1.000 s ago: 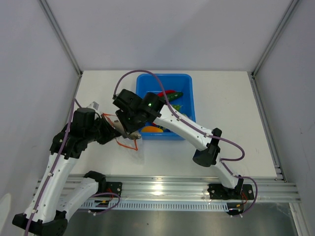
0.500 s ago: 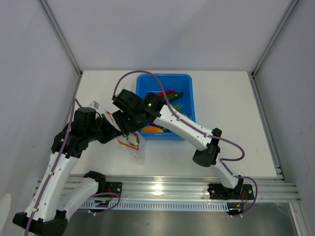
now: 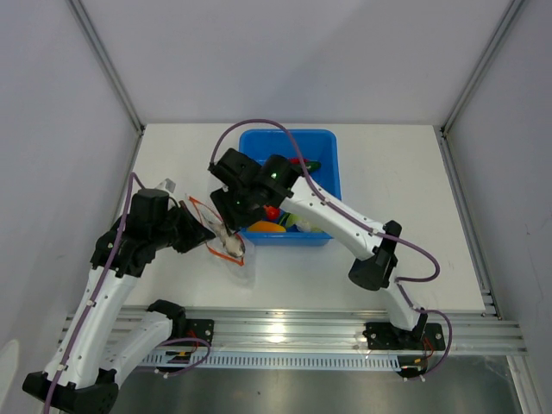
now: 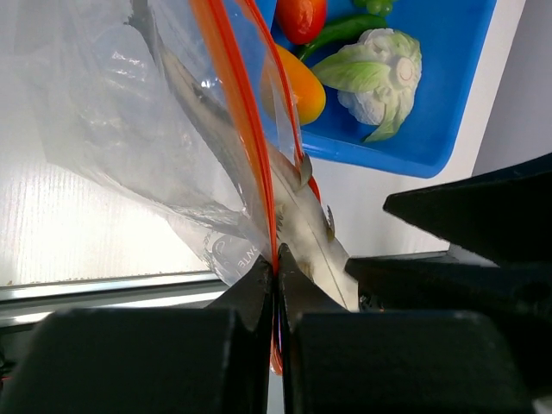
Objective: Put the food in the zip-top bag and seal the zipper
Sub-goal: Adjust the zipper food storage bag at the center of the board.
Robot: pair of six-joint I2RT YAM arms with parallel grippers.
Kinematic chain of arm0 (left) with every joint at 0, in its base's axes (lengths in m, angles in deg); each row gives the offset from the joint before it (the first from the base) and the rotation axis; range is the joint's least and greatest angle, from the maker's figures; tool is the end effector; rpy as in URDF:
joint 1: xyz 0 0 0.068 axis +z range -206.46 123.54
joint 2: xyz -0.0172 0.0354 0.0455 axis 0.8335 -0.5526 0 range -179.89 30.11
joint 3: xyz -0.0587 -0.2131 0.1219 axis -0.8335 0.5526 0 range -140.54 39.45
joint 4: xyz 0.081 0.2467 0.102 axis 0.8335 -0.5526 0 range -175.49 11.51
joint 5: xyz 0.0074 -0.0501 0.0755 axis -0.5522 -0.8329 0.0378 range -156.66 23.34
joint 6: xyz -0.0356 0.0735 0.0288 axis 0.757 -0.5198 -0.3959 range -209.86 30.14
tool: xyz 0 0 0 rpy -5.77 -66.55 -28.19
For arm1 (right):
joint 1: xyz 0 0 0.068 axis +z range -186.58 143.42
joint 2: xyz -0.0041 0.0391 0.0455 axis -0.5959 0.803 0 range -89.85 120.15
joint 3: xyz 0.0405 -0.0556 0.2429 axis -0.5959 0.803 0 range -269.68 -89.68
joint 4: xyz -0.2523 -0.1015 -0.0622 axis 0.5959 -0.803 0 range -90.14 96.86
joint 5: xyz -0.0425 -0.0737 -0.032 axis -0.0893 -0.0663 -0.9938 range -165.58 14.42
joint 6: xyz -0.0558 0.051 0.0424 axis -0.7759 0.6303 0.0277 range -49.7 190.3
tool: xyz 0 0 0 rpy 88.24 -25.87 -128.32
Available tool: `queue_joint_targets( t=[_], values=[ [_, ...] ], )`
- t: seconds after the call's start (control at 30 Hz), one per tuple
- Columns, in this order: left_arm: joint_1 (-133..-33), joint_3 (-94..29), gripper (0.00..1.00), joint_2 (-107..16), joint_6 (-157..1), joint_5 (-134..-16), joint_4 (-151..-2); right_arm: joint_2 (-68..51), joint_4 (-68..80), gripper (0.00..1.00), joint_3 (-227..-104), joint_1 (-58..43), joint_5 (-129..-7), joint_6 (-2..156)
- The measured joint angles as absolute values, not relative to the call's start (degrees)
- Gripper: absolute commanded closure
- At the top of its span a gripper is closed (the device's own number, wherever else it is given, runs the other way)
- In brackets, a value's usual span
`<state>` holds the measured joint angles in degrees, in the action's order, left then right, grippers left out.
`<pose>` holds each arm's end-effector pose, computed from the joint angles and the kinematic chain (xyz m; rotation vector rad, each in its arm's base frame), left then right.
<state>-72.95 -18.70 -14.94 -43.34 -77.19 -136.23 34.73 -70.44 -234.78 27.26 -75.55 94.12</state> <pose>0.1858 -0.0696 0.2988 -0.5456 2.4001 -0.7305 0.2054 0.4185 0.3361 -0.9139 2.5087 0.5521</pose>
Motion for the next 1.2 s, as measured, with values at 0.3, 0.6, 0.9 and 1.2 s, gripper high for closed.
queue_joint_targets(
  t=[0.3,0.6,0.9,1.2],
  values=[
    [-72.95,-18.5,0.99,-14.86,-43.38,-78.78,-136.14,33.2,-65.2,0.53,-230.67,25.09,-72.9,89.04],
    [-72.97,-18.41,0.99,-14.73,-43.69,-80.03,-136.12,33.41,-57.26,0.54,-229.97,25.4,-71.55,86.07],
    [-72.97,-18.39,1.0,-13.94,-43.89,-80.66,-136.23,35.53,-55.05,0.56,-227.87,23.32,-71.0,85.55],
    [-72.97,-18.28,0.99,-13.59,-43.86,-81.08,-136.23,38.0,-55.49,1.0,-226.27,22.86,-70.21,84.98]
  ],
)
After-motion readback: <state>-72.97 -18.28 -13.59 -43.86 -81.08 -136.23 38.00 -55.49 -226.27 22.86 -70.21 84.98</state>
